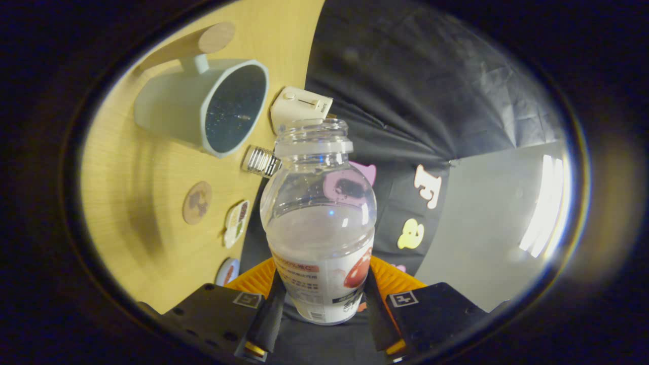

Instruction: Take the bottle from table, then pour the juice into the cup, finally place the bottle on the coaster

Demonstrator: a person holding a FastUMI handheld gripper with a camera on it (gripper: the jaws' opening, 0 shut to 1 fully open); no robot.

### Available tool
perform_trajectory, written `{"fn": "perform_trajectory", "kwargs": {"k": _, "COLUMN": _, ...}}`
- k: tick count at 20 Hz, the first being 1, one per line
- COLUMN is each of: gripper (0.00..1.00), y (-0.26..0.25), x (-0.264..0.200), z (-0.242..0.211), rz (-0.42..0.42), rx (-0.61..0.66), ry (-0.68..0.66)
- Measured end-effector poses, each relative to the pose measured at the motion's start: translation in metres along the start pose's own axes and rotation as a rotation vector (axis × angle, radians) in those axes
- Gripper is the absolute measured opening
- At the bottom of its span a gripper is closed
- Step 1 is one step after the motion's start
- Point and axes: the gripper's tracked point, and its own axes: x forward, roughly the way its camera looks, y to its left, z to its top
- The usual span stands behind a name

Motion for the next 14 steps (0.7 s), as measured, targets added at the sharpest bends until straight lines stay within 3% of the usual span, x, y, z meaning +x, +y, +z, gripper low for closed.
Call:
{"fn": "perform_trajectory", "kwargs": {"k": 10, "gripper": 0.76, "y": 0.078, "x": 0.003, "z": 0.006, "rz": 0.485, "rx": 0.865, "ry": 0.179}}
{"fn": "perform_trajectory", "kwargs": {"k": 14, "gripper": 0.76, "y": 0.08, "x": 0.02, "z": 0.008, "rz": 0.538, "rx": 1.089, "ry": 0.204}}
